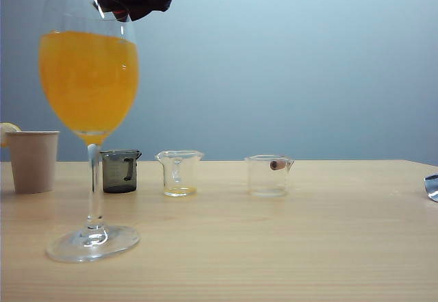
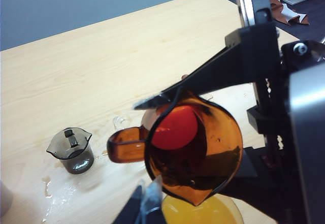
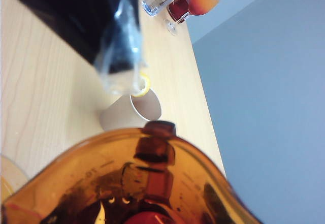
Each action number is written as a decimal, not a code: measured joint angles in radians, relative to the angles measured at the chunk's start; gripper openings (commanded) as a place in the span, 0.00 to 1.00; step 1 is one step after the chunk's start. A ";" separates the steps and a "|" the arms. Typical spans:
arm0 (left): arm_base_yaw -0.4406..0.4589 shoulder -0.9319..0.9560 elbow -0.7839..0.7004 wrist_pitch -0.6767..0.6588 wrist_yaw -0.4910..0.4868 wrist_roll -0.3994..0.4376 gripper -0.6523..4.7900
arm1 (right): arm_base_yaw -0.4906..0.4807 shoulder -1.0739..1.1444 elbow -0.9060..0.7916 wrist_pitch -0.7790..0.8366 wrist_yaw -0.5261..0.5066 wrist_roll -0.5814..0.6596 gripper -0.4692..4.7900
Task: Pick up the fourth measuring cup from the left, pour the grenadine inside into the goblet, and finally put the measuring cup back in its original place.
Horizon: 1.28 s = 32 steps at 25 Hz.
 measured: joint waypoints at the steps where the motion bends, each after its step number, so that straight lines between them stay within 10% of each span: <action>1: 0.000 0.000 0.000 0.000 0.000 0.000 0.11 | 0.000 0.000 0.000 0.000 0.000 -0.006 0.09; 32: 0.000 0.000 0.000 -0.063 0.063 0.000 0.11 | 0.010 0.000 0.000 0.000 0.008 -0.241 0.09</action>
